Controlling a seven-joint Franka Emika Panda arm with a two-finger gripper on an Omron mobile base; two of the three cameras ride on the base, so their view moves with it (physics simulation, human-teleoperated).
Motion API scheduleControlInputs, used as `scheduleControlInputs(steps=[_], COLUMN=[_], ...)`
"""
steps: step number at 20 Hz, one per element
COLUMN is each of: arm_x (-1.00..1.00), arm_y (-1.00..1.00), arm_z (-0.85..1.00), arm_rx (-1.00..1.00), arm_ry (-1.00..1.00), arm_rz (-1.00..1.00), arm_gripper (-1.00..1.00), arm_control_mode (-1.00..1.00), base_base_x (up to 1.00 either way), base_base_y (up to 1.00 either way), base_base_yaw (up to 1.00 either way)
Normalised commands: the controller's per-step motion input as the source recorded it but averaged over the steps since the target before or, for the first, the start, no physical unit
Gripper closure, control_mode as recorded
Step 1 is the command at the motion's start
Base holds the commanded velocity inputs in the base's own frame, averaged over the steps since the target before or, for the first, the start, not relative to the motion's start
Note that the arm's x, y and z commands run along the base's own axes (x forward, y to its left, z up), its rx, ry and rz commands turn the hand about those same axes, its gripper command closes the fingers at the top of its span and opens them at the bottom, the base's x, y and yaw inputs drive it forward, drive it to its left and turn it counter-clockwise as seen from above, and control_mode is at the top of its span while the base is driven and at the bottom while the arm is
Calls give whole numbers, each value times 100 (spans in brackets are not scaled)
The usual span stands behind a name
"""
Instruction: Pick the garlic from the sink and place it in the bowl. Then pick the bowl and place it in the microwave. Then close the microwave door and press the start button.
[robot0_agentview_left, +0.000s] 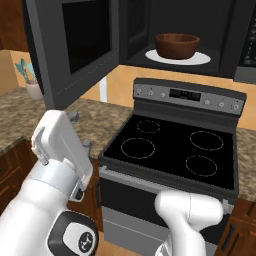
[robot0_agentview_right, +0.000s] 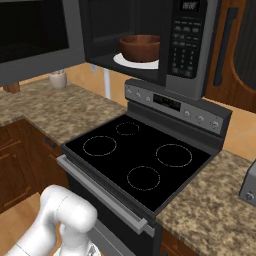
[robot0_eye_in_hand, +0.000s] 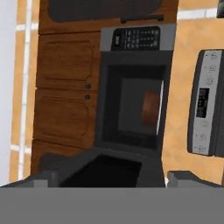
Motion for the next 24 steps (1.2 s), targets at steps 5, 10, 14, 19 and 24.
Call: scheduleControlInputs(steps=[5,10,14,19,24], arm_x=[76,70,84,95,96], arm_y=[63,25,42,49,61], arm_z=[-67,-28,-35,-39,-37], arm_rx=[-6,0,0,0,0], arm_ry=[-1,-2,0,-10,-6], arm_rz=[-12,-2,0,0,0], arm_gripper=[-100,-100,-100,-100,-100], arm_control_mode=[-100,-100,-100,-100,-100], base_base_x=[0,0,0,0,0], base_base_y=[0,0,0,0,0], base_base_yaw=[0,0,0,0,0])
